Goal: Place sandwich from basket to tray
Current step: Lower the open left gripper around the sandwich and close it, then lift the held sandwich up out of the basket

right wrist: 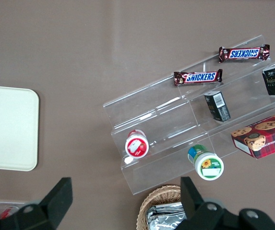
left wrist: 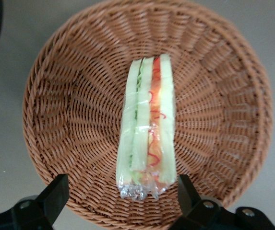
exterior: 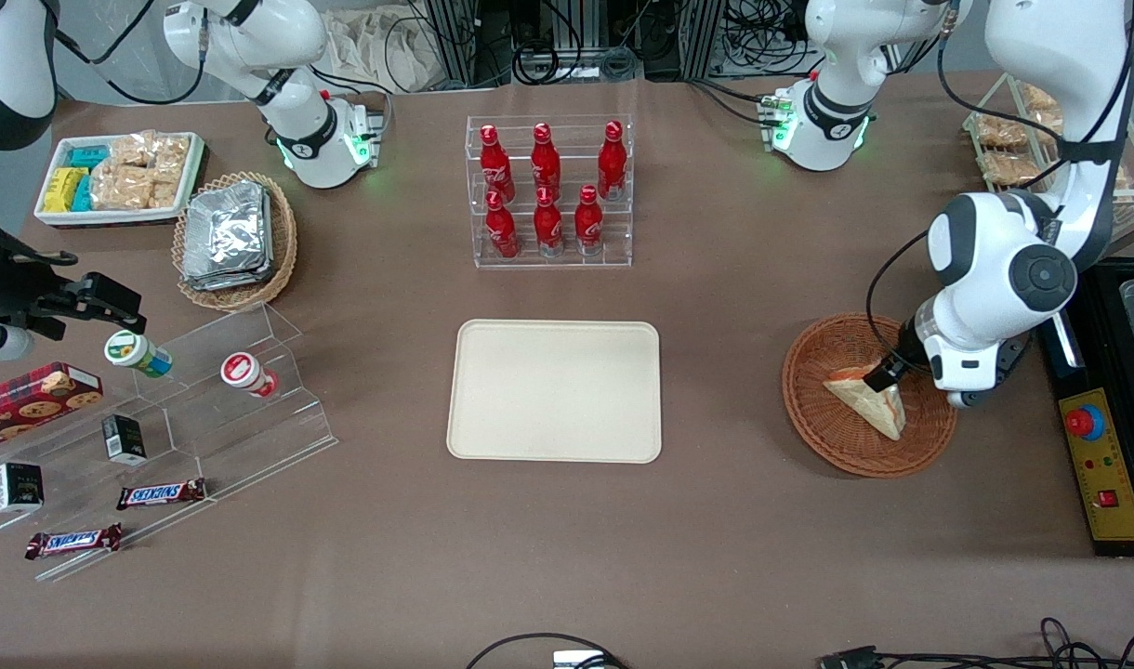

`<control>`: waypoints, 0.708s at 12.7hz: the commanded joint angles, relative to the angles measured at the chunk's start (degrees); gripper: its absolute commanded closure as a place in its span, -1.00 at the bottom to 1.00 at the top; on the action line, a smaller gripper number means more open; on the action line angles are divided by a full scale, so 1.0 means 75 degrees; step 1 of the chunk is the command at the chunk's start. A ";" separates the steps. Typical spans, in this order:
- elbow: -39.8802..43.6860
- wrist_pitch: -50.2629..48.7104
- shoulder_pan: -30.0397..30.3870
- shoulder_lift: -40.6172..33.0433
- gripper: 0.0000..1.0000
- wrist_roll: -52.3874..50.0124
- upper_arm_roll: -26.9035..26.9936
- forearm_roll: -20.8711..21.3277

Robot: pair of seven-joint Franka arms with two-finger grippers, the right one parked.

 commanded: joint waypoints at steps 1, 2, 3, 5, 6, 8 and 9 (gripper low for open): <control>0.0030 0.0474 0.0077 0.0451 -1.00 -0.0172 -0.0053 -0.0043; 0.0112 0.0592 0.0077 0.0627 -1.00 -0.0172 -0.0053 -0.0043; 0.0217 0.0663 0.0077 0.0803 -1.00 -0.0172 -0.0053 -0.0043; 0.0509 0.0757 0.0053 0.1166 -1.00 -0.0161 -0.0064 -0.0020; 0.0650 0.0746 0.0007 0.1284 -1.00 -0.0161 -0.0064 0.0004; 0.0780 0.0722 -0.0017 0.1344 -0.09 -0.0347 -0.0064 0.0039; 0.0838 0.0664 -0.0017 0.1321 0.92 -0.0348 -0.0064 0.0062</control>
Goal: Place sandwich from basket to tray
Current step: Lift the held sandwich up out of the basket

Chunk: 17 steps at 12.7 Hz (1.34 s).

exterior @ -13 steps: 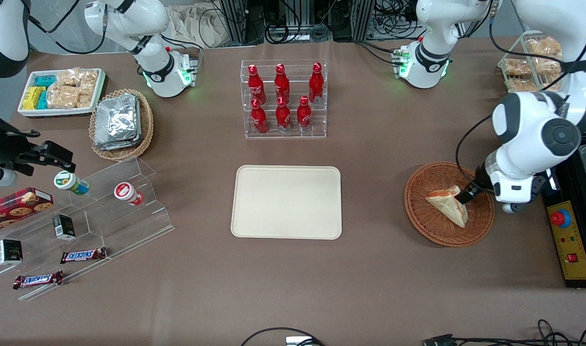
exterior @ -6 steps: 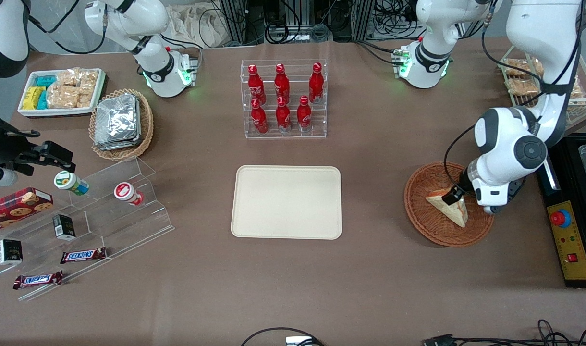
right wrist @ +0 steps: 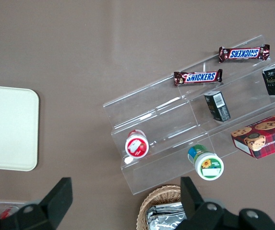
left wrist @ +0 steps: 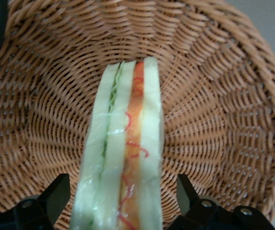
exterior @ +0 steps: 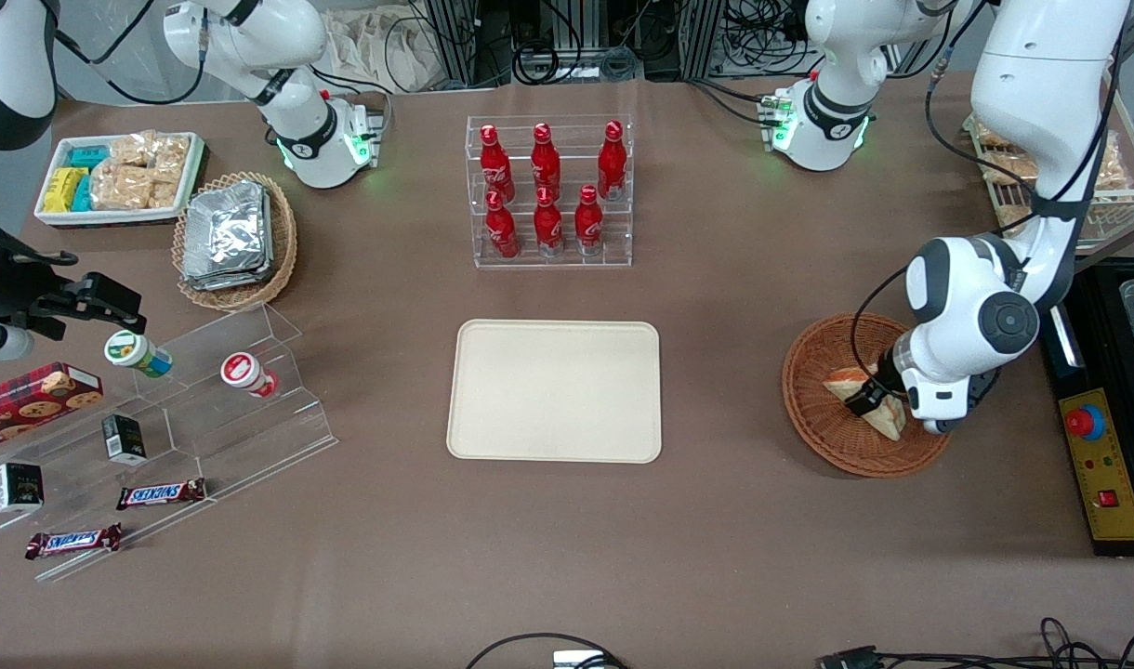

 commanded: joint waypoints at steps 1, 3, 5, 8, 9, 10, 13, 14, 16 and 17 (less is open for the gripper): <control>0.0303 -0.0106 -0.0006 0.0052 1.00 -0.0183 -0.0046 0.0066; 0.0420 -0.0280 -0.0018 -0.0018 1.00 -0.0172 -0.0069 0.0112; 0.0991 -0.1248 -0.0030 -0.0053 1.00 -0.0113 -0.0093 0.0124; 0.2069 -0.2819 -0.0217 -0.0065 1.00 -0.0113 -0.0116 0.0427; 0.2491 -0.3439 -0.0391 -0.0065 1.00 -0.0067 -0.0151 0.0615; 0.2970 -0.4049 -0.0590 -0.0053 1.00 -0.0054 -0.0163 0.0744; 0.4529 -0.5562 -0.1094 0.0029 1.00 0.0643 -0.0280 0.0711; 0.4882 -0.5973 -0.1212 0.0017 1.00 0.1310 -0.0362 0.0652; 0.5329 -0.6188 -0.1295 0.0040 1.00 0.2216 -0.0933 0.0617; 0.5342 -0.6095 -0.1295 0.0145 1.00 0.2486 -0.1366 0.0617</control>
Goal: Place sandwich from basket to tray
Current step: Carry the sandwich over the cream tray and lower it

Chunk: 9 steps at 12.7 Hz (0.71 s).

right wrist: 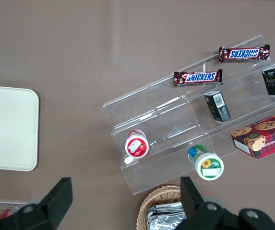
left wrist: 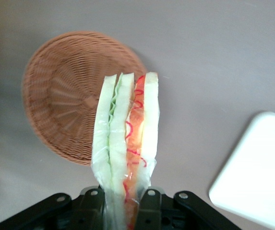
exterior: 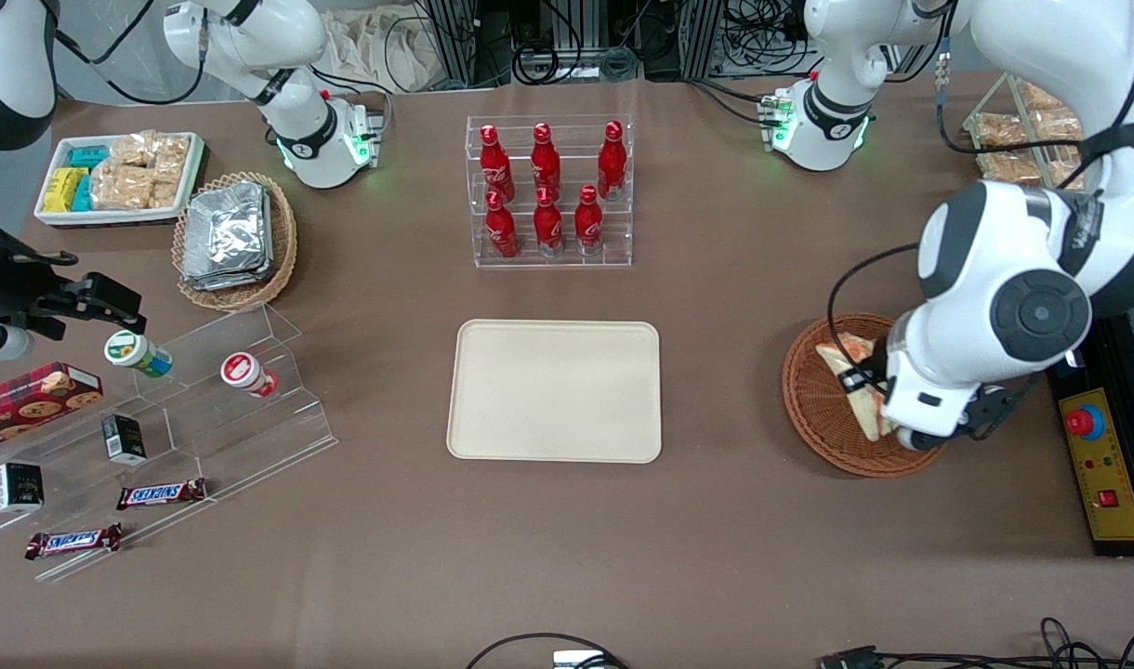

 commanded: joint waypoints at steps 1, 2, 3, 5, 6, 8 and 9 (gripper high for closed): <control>0.0375 -0.0106 -0.0047 0.0466 1.00 0.0714 -0.0991 0.0040; 0.0514 0.0045 -0.0128 0.0816 1.00 0.0634 -0.1356 0.0087; 0.0620 0.0198 -0.0372 0.1167 1.00 0.0622 -0.1487 0.0168; 0.0703 0.0886 -0.0994 0.1754 1.00 0.0563 -0.1465 0.0321; 0.0727 0.1366 -0.1019 0.2047 1.00 0.0458 -0.1476 0.0298; 0.0785 0.2025 -0.1298 0.2552 1.00 0.0201 -0.1500 0.0286; 0.0809 0.2213 -0.1544 0.2774 1.00 -0.0009 -0.1442 0.0344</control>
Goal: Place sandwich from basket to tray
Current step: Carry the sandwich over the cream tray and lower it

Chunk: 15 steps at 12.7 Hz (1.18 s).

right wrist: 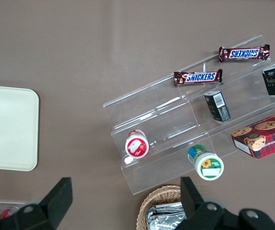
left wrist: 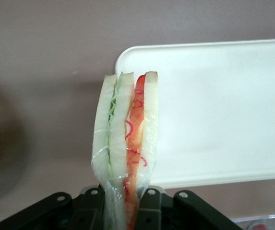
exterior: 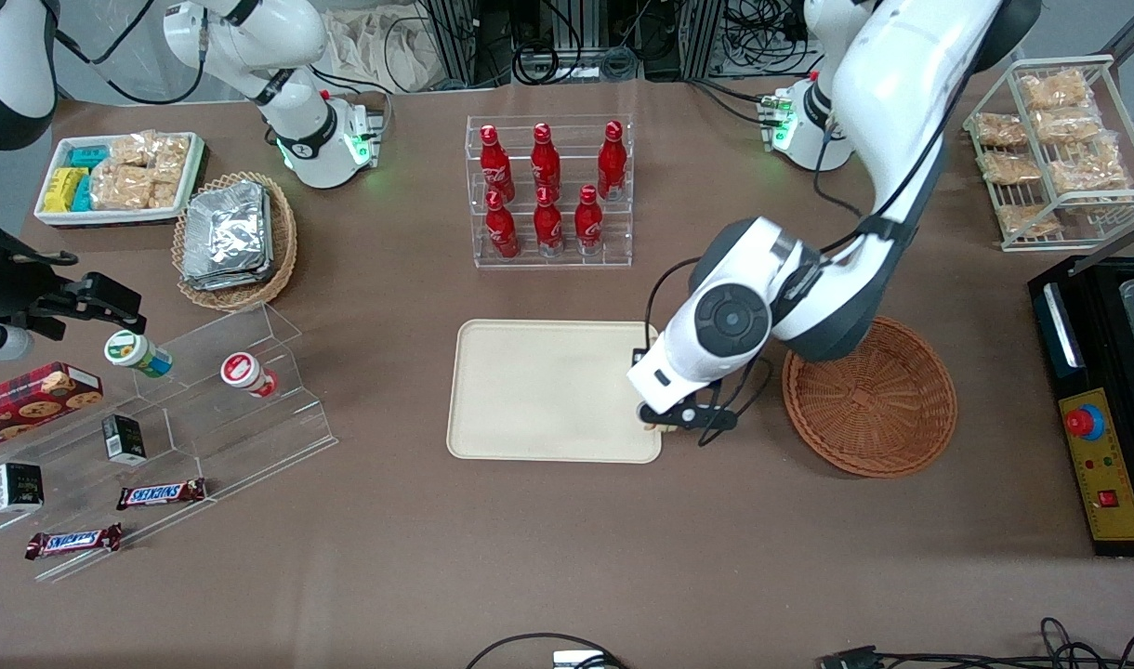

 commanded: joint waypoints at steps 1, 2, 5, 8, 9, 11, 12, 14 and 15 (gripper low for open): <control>0.0521 0.0407 -0.0444 0.0718 1.00 -0.0480 0.0025 0.0176; 0.0533 0.0665 -0.0480 0.0906 1.00 -0.0632 0.0025 0.0176; 0.0521 0.0913 -0.0621 0.1271 1.00 -0.0750 0.0025 0.0374; 0.0486 0.0914 -0.0621 0.1377 0.50 -0.0762 0.0037 0.0469; 0.0486 0.0914 -0.0609 0.1377 -0.19 -0.0890 0.0037 0.0457; 0.0474 0.0914 -0.0609 0.1377 -1.00 -0.1219 0.0037 0.0481; 0.0474 0.0902 -0.0609 0.1365 -1.00 -0.1231 0.0037 0.0492; 0.0486 0.0878 -0.0586 0.1354 -1.00 -0.1231 0.0037 0.0481; 0.0486 0.0878 -0.0562 0.1319 -1.00 -0.1231 0.0037 0.0481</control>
